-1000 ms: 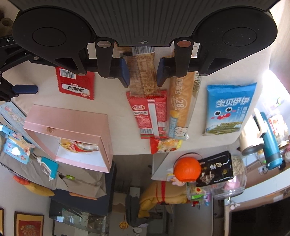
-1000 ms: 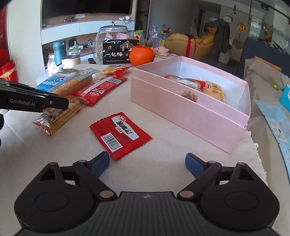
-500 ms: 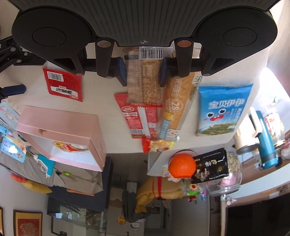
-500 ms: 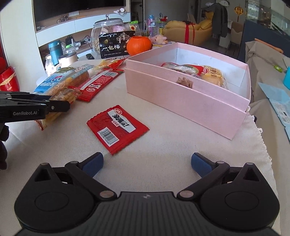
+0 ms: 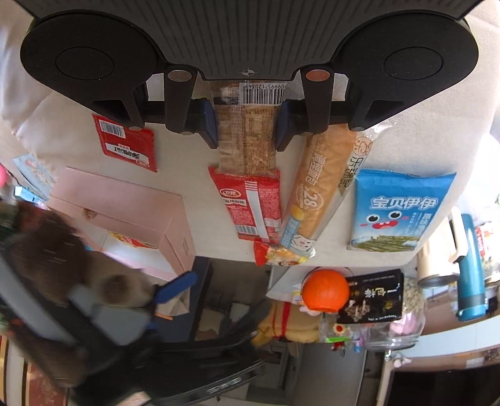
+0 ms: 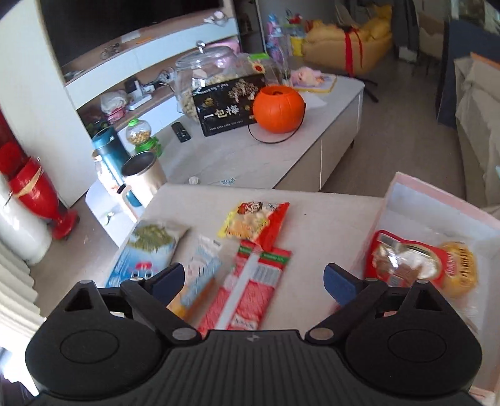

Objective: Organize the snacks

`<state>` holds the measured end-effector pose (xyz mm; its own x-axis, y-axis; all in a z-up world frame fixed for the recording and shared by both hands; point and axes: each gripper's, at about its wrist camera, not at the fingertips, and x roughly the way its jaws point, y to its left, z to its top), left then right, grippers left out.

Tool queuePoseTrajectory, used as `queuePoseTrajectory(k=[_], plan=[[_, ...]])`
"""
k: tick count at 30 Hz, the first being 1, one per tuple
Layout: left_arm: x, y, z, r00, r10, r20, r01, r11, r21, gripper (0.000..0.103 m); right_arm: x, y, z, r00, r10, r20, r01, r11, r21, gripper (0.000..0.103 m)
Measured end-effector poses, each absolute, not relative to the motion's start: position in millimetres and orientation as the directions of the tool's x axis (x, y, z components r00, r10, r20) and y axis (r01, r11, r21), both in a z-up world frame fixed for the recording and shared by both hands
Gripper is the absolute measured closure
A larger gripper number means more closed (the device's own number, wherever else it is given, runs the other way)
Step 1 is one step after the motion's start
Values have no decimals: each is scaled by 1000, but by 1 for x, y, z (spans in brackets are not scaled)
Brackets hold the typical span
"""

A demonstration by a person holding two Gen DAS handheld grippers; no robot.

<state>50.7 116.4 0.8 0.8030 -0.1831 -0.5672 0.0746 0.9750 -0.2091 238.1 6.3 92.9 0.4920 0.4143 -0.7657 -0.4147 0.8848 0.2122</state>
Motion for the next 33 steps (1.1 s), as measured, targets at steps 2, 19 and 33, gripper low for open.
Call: queuePoseTrajectory(k=[2,19,33], plan=[[51,118,0,803,-190,-565,75,973,-220,59,275,34,74,472,382,-795,-370,904,215,8],[51,116,0,802,-184,-568,76,975,-209,59,279,83,51,490,268,-830,-471,882,8,48],[55,126,0,800,-202,-565,57,963,-264,59,145,-68,92,542,356,-761,-505,862,43,48]])
